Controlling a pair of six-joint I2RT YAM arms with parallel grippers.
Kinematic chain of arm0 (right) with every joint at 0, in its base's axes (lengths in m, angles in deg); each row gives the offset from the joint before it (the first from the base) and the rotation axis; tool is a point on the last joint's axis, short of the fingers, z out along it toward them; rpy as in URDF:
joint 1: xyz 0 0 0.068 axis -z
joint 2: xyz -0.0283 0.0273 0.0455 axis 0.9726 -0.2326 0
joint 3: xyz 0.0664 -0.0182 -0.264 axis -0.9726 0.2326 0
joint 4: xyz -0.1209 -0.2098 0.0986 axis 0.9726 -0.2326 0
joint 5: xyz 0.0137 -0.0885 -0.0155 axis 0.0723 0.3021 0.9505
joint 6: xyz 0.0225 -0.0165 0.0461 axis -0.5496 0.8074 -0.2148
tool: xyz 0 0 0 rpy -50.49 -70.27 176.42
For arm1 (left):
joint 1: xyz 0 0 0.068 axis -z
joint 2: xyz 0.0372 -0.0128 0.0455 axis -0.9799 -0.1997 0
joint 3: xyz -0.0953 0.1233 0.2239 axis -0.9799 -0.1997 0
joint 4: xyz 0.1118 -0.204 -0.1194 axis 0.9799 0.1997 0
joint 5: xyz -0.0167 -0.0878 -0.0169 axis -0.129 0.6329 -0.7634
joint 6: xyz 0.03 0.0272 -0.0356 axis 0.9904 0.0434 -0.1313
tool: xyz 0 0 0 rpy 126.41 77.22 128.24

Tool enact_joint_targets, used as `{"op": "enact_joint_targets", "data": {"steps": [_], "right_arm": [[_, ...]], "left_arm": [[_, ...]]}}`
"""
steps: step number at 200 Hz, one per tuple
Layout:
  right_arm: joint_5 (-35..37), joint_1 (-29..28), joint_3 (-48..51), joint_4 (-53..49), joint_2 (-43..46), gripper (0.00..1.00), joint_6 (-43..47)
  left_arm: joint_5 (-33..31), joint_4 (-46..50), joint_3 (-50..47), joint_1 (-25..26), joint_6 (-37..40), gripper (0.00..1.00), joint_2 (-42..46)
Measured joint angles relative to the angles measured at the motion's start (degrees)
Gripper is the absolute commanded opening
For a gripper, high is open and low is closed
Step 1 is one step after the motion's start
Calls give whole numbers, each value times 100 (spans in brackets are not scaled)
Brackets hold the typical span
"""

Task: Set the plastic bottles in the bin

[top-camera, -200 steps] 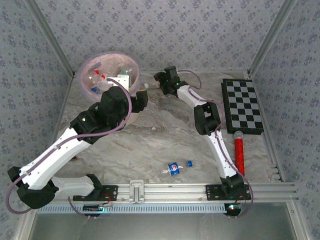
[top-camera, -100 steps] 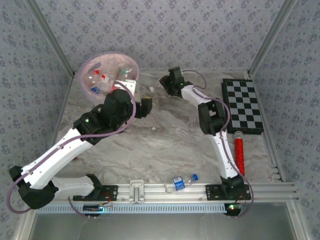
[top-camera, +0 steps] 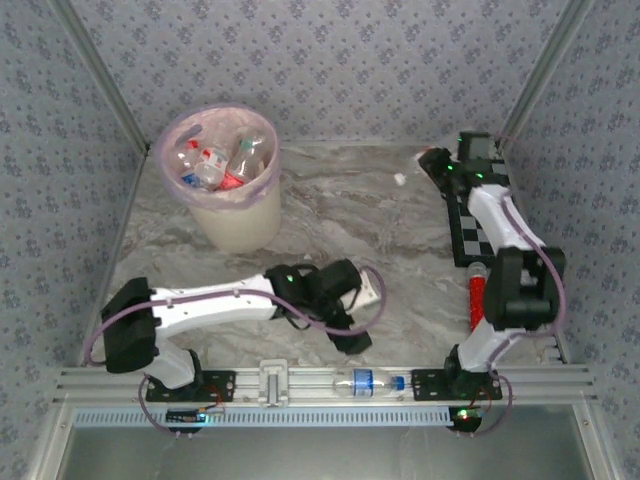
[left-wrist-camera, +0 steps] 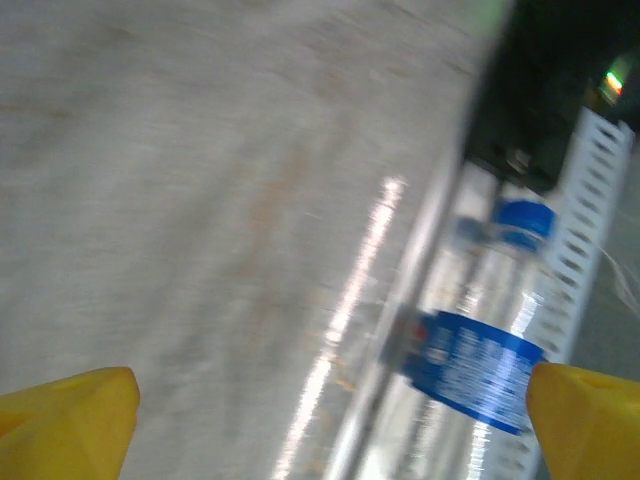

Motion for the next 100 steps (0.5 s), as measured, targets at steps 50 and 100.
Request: {"op": "enact_joint_targets", "data": {"steps": [50, 100], "right_arm": [[-437, 476, 654, -382, 1045, 49, 409], [-798, 723, 1102, -479, 1182, 50, 452]], "left_arm": [[411, 20, 417, 413, 343, 99, -1023], [577, 251, 811, 833, 824, 99, -1534]]}}
